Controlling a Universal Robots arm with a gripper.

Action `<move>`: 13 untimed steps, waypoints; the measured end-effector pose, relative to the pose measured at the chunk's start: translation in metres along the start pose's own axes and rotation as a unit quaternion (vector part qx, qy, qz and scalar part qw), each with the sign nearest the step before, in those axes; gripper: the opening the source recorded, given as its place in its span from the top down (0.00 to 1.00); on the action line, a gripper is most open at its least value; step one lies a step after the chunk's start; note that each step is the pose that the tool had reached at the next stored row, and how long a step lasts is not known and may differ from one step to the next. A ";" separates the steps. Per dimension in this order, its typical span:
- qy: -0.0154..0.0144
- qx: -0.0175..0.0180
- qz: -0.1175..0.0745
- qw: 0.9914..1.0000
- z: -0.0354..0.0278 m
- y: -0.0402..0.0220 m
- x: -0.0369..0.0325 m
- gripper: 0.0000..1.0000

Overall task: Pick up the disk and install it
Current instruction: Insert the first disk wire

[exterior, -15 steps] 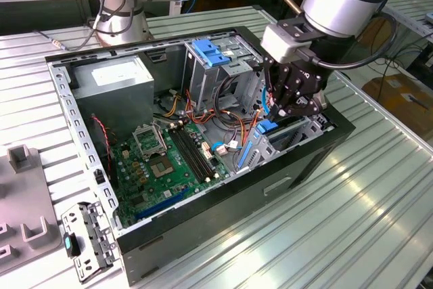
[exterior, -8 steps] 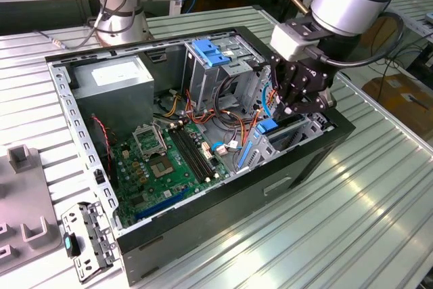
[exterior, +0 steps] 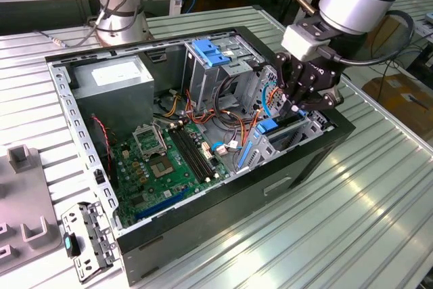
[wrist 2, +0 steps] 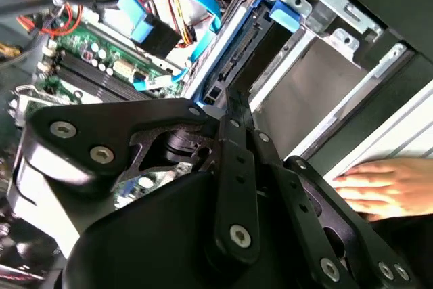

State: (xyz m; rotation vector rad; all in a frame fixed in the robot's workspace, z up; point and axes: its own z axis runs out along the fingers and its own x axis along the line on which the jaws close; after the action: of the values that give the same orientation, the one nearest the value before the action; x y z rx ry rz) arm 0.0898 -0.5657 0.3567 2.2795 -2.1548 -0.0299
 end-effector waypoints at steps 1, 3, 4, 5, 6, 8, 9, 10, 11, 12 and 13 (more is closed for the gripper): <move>0.000 -0.001 -0.006 1.000 -0.0017 -0.0001 -0.0001 0.89; 0.000 -0.002 -0.013 1.000 -0.0070 -0.0003 -0.0002 0.89; 0.000 -0.003 -0.014 1.000 -0.0094 -0.0003 -0.0002 0.89; -0.001 -0.003 -0.015 1.000 -0.0118 -0.0002 -0.0002 0.89; -0.001 -0.004 -0.017 1.000 -0.0150 -0.0003 -0.0003 0.89; -0.001 -0.004 -0.021 1.000 -0.0155 -0.0009 -0.0003 0.89; 0.000 -0.004 -0.029 1.000 -0.0157 -0.0027 -0.0002 0.89; 0.000 -0.004 -0.035 0.999 -0.0156 -0.0042 -0.0001 0.89; 0.000 -0.004 -0.039 0.999 -0.0157 -0.0054 0.0000 0.89; 0.000 -0.004 -0.045 0.999 -0.0156 -0.0067 0.0000 0.89; 0.000 -0.004 -0.050 0.999 -0.0157 -0.0078 0.0001 0.89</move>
State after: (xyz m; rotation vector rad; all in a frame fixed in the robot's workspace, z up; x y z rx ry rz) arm 0.0979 -0.5655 0.3722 2.3809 -2.0333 -0.0395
